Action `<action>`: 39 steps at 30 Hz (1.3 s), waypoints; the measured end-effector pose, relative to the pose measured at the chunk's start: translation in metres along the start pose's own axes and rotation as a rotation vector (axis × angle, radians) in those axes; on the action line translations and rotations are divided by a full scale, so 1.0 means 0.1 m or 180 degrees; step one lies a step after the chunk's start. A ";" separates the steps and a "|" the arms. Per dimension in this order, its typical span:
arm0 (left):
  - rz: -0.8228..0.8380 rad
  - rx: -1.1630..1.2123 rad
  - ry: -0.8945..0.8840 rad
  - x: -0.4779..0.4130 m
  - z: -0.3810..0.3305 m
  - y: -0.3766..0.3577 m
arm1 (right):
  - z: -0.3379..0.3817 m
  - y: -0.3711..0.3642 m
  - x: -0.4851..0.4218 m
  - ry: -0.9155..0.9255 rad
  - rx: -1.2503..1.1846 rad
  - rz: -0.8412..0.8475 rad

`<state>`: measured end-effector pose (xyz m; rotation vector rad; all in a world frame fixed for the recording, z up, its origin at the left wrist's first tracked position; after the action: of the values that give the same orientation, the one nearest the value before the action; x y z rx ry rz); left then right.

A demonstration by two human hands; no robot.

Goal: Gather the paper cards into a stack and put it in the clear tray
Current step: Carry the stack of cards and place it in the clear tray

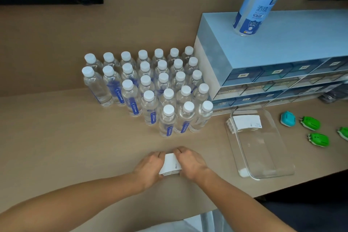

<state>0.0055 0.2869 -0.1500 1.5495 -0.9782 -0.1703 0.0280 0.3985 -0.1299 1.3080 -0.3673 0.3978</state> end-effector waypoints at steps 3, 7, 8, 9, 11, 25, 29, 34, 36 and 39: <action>-0.0013 -0.0111 -0.0132 0.00 -0.03 -0.01 | -0.02 -0.01 0.04 -0.0103 -0.0010 0.0006; 0.0017 -0.0188 -0.0320 0.00 -0.04 -0.02 | -0.02 -0.06 0.12 -0.0309 -0.0054 -0.0022; 0.0017 -0.0182 -0.0370 0.00 -0.04 -0.02 | -0.01 -0.07 0.13 -0.0352 -0.0081 -0.0037; 0.0027 -0.0179 -0.0415 0.00 -0.04 -0.02 | 0.00 -0.09 0.13 -0.0383 -0.0103 -0.0051; 0.0032 -0.0155 -0.0479 0.01 -0.04 -0.02 | 0.01 -0.13 0.16 -0.0416 -0.0129 -0.0067; 0.0261 0.0155 -0.0483 -0.05 -0.09 0.03 | -0.06 -0.23 0.35 -0.0882 -0.0513 -0.0178; 0.0123 0.0114 -0.0427 -0.04 -0.05 0.03 | 0.00 -0.24 0.34 -0.0953 -0.0546 -0.0195; 0.0074 -0.0313 -0.0664 -0.03 -0.11 -0.02 | 0.02 -0.25 0.35 -0.1071 -0.0599 -0.0205; 0.0114 -0.0330 -0.0674 -0.05 -0.10 -0.01 | 0.02 -0.25 0.35 -0.1149 -0.0630 -0.0236; 0.0211 -0.0063 -0.0495 -0.08 -0.08 -0.01 | 0.05 -0.27 0.36 -0.1271 -0.0653 -0.0266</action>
<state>0.0062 0.2980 -0.1522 1.5005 -1.1452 -0.2559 0.0727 0.3905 -0.1346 1.1928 -0.6675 0.0225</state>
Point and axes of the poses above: each hand's wrist, its own x-axis away from the middle knuckle, its own y-axis out of the back of the hand, z = x × y, the point moved 8 cm from there along -x, towards the middle knuckle, and after that the axes turned 2 degrees about -x, right-handed, at the moved point
